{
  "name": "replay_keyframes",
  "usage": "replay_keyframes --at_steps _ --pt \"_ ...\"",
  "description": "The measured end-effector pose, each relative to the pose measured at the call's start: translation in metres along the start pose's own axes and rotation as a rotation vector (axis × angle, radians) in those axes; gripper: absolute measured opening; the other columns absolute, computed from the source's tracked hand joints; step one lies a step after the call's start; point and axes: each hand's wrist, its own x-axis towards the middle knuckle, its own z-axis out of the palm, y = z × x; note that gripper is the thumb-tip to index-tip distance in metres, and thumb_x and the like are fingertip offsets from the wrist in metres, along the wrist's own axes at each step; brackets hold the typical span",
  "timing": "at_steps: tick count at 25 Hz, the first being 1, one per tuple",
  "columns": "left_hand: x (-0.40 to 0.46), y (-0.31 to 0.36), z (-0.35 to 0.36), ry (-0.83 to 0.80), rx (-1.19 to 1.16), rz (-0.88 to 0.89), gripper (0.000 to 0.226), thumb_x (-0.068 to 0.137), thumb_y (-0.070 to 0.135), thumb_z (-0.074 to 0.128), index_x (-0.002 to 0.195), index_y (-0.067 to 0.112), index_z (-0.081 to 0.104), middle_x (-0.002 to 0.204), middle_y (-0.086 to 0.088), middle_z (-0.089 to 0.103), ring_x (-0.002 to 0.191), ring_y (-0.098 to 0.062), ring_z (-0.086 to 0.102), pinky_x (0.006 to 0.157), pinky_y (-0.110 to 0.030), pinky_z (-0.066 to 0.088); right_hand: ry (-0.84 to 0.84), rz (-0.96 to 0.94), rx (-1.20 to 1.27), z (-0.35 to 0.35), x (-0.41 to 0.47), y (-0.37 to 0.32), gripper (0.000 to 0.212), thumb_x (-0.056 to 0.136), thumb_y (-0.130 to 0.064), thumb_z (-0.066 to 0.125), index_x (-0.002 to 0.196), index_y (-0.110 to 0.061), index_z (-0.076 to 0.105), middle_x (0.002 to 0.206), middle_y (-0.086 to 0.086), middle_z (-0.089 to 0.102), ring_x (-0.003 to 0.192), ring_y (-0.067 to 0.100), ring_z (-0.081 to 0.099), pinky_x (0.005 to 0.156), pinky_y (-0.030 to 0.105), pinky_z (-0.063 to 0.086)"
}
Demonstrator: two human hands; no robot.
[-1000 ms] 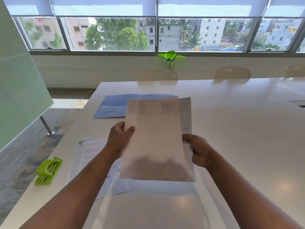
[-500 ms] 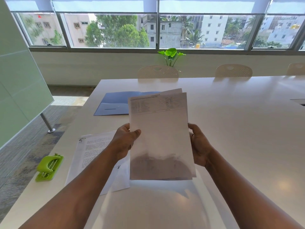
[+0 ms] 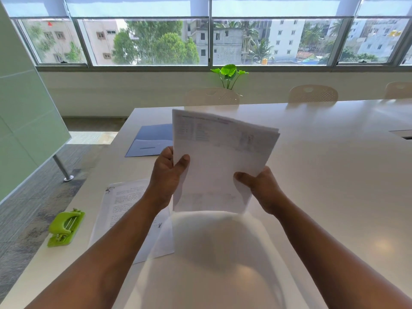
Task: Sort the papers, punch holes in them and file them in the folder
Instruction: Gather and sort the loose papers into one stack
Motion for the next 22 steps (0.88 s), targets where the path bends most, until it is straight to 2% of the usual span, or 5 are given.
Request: replay_keyframes --at_steps 3,8,12,17,22 --pt "-0.010 -0.009 0.004 -0.018 0.024 -0.056 0.020 0.097 0.013 0.066 0.116 0.019 0.062 0.108 0.001 0.074 0.086 -0.008 0.073 0.074 -0.024 0.060 0.003 0.006 -0.098 0.003 -0.005 0.005 0.015 0.085 -0.002 0.075 0.093 -0.015 0.076 0.103 0.018 0.077 0.095 0.034 0.074 0.092 0.061 0.056" --pt "-0.006 -0.009 -0.001 0.007 0.005 -0.010 0.026 0.097 0.017 0.066 0.123 0.017 0.061 0.115 -0.001 0.073 0.099 -0.020 0.071 0.083 -0.034 0.060 -0.001 -0.001 -0.030 0.001 0.002 -0.002 0.016 0.088 0.002 0.072 0.103 -0.004 0.076 0.106 0.021 0.076 0.100 0.044 0.072 0.092 0.058 0.058" --pt "-0.018 -0.020 0.005 -0.047 -0.069 -0.131 0.025 0.098 0.013 0.064 0.123 0.014 0.063 0.114 -0.005 0.075 0.106 -0.027 0.071 0.091 -0.040 0.059 0.016 0.065 -0.030 0.003 -0.008 0.011 0.019 0.088 0.004 0.071 0.103 -0.007 0.075 0.104 0.018 0.077 0.090 0.031 0.073 0.093 0.056 0.057" --pt "-0.016 -0.019 0.006 -0.040 -0.008 -0.072 0.019 0.098 0.017 0.064 0.116 0.026 0.066 0.112 0.002 0.075 0.101 -0.020 0.072 0.088 -0.038 0.060 0.039 0.008 0.011 0.003 -0.006 0.008 0.026 0.088 0.006 0.070 0.094 -0.019 0.075 0.093 0.004 0.078 0.083 0.022 0.073 0.079 0.040 0.060" --pt "-0.024 -0.036 0.004 -0.059 0.020 -0.141 0.023 0.096 0.015 0.068 0.116 0.025 0.068 0.108 0.004 0.078 0.101 -0.019 0.074 0.092 -0.040 0.059 0.009 0.050 -0.022 0.004 -0.011 0.022 0.018 0.088 0.001 0.074 0.098 -0.013 0.076 0.100 0.012 0.077 0.088 0.024 0.072 0.085 0.045 0.059"
